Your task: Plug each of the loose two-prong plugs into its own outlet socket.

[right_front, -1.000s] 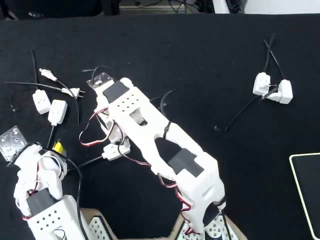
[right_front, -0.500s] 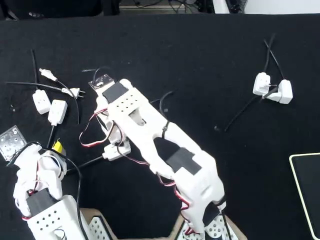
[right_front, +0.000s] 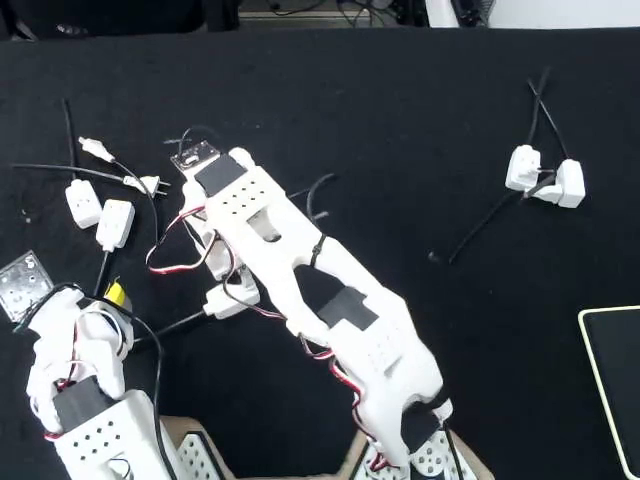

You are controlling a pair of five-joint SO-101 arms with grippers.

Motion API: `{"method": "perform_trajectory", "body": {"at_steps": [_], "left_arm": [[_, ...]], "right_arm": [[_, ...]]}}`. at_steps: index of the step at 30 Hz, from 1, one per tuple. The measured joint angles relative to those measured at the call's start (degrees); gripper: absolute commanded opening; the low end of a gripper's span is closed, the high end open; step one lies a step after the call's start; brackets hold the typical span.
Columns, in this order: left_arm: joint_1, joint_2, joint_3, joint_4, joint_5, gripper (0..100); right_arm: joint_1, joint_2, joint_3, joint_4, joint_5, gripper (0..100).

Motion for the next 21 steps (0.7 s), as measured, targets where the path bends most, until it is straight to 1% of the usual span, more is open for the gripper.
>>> {"method": "perform_trajectory", "body": {"at_steps": [9,13,21], "left_arm": [[0.0,0.0,0.0,0.0,-0.09,26],[0.0,0.0,0.0,0.0,-0.09,26],[0.0,0.0,0.0,0.0,-0.09,26]], "right_arm": [[0.0,2.11,-2.37,0.44,3.25,1.0],[0.0,2.11,-2.46,1.85,6.15,1.0],[0.0,0.18,-1.05,2.2,8.44,1.0]]}}
